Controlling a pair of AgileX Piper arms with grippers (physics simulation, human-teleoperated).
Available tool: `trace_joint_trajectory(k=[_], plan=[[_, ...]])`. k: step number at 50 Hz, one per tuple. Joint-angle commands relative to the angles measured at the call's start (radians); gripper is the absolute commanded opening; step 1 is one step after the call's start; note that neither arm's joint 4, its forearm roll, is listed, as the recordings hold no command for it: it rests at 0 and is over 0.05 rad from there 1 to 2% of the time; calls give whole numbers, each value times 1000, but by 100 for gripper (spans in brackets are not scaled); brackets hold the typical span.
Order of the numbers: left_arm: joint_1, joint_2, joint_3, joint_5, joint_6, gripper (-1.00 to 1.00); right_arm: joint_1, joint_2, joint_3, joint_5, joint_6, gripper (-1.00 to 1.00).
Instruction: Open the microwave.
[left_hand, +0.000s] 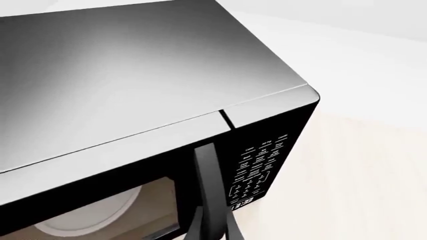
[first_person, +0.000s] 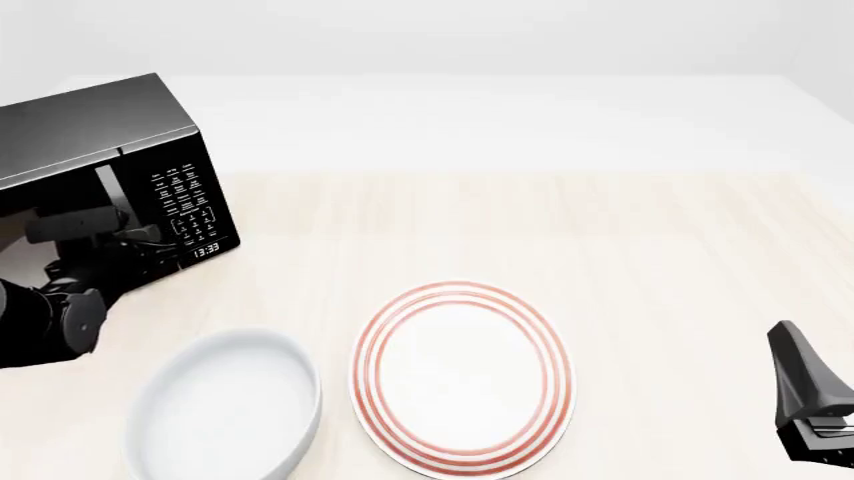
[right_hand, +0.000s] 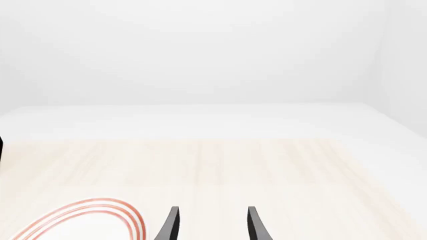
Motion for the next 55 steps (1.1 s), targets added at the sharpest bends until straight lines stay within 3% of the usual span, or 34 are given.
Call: trace_joint_trajectory(k=[1, 15, 55], plan=[[13, -15, 7, -1, 4, -100, 0, 0, 0, 0, 0, 100], [-15, -45, 28, -2, -19, -100, 0, 0, 0, 0, 0, 100], [-79, -251, 226, -74, -60, -100, 0, 0, 0, 0, 0, 100]])
